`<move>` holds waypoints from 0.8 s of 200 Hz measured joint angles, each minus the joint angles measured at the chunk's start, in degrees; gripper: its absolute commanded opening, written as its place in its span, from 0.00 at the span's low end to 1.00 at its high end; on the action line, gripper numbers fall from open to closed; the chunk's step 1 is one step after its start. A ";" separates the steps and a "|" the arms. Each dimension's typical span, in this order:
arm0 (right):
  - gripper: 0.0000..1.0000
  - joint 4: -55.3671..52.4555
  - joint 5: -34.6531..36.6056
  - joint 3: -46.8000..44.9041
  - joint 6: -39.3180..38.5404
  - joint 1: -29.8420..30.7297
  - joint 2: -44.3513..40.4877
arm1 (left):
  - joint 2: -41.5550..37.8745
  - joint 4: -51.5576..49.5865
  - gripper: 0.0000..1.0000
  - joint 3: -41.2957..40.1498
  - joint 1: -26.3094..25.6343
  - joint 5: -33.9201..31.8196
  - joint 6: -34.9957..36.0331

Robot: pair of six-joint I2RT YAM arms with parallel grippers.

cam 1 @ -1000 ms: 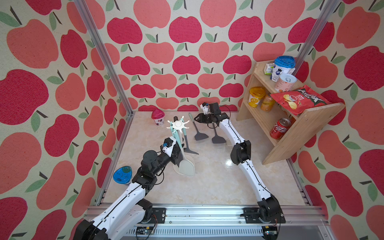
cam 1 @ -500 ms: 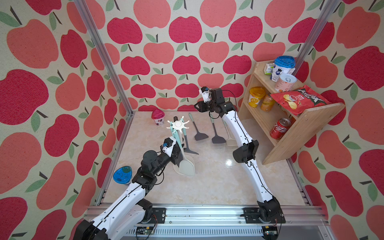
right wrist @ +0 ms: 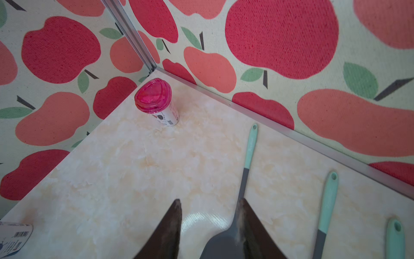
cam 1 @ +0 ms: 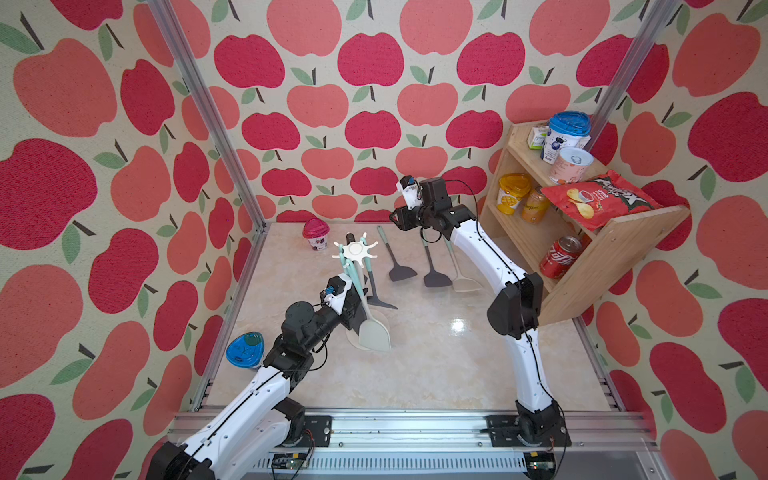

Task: Take the spatula off the kitchen utensil rack
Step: Place the spatula at the center of the board, then take off the spatula from the rack.

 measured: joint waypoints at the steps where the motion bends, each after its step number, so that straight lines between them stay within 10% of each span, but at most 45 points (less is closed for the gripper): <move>1: 0.46 0.26 0.02 -0.61 0.00 0.00 -0.28 | 0.00 0.00 0.00 0.00 0.00 0.00 0.00; 160: 0.46 19.82 -6.54 -28.04 2.73 3.63 -26.47 | 0.37 0.46 0.00 0.00 0.00 0.07 0.00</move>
